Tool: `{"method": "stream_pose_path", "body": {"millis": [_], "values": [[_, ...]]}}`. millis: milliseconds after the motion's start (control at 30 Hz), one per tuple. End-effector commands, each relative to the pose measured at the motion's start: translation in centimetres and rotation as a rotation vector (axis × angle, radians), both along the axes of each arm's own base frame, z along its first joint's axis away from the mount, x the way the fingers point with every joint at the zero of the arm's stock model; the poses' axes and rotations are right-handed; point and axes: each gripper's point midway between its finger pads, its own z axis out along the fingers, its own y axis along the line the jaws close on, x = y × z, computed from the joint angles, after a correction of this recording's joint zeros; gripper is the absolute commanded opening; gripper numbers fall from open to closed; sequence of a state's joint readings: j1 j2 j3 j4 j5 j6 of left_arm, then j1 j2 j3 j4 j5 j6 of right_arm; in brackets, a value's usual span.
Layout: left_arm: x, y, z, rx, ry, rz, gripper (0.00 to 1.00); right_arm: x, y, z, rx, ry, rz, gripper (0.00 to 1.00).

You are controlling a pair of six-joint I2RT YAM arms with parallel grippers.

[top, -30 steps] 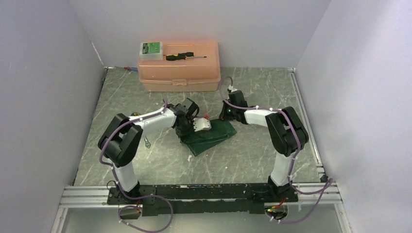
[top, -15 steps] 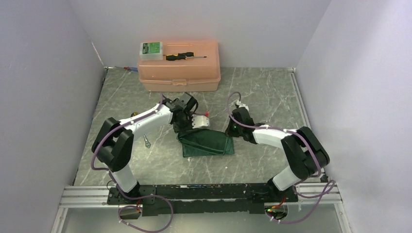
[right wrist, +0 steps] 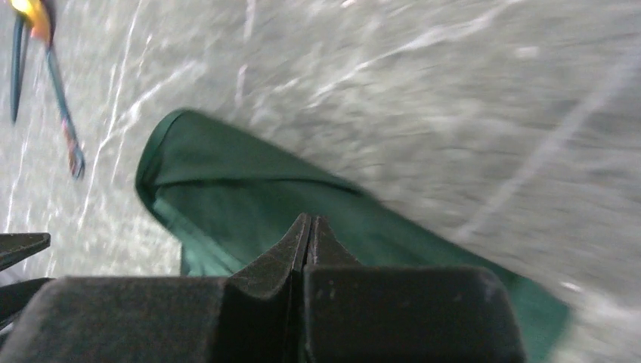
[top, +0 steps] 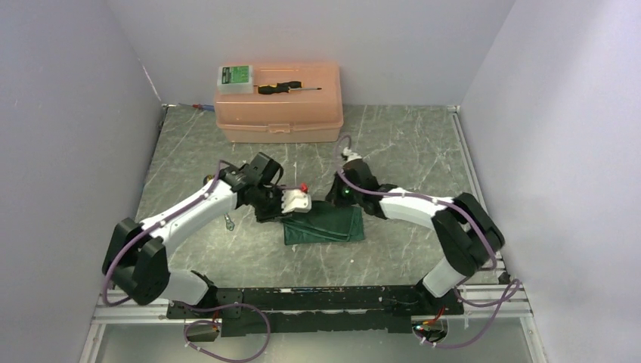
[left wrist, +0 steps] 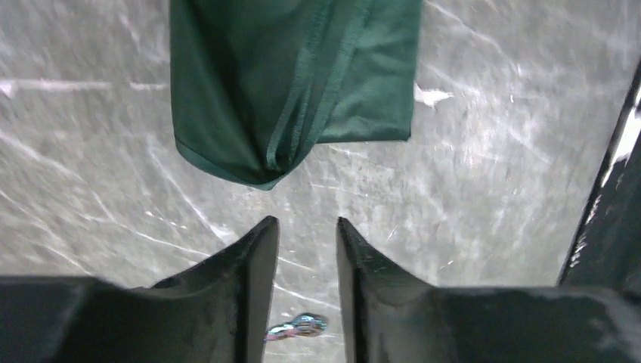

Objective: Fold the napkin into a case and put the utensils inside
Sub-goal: Pick up the 2/3-rectangle-folded napkin from the center of the board.

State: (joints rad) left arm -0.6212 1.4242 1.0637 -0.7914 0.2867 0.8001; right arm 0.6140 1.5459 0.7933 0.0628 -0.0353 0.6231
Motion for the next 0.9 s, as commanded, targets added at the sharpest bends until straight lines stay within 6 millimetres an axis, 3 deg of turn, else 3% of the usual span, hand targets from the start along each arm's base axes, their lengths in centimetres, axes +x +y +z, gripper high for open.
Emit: {"method": "stream_pose_path", "body": {"millis": [0, 100, 200, 367, 600, 700, 867], "values": [[-2.0, -0.4, 1.8, -0.089, -0.146, -0.337, 0.44, -1.1, 7.1, 2.3, 0.127, -0.043, 0.233, 0.0], [-3.1, -0.3, 1.2, -0.115, -0.242, -0.476, 0.58, -2.1, 8.9, 2.0, 0.179, -0.041, 0.296, 0.0], [-4.5, -0.8, -0.5, -0.125, -0.265, -0.574, 0.6, -2.9, 10.1, 1.4, 0.198, -0.033, 0.347, 0.0], [-4.9, -1.7, -3.3, -0.115, -0.378, -0.673, 0.57, -3.5, 11.2, 1.3, 0.234, -0.059, 0.402, 0.0], [-4.4, -2.1, -6.0, -0.091, -0.452, -0.754, 0.4, -3.7, 11.9, 0.4, 0.231, -0.09, 0.438, 0.0], [-3.1, -2.8, -6.1, -0.094, -0.543, -0.75, 0.4, -4.0, 11.9, -0.5, 0.23, -0.084, 0.452, 0.0], [-3.5, -2.3, -7.6, -0.071, -0.557, -0.807, 0.43, -4.5, 11.9, -1.8, 0.24, -0.064, 0.46, 0.0]]}}
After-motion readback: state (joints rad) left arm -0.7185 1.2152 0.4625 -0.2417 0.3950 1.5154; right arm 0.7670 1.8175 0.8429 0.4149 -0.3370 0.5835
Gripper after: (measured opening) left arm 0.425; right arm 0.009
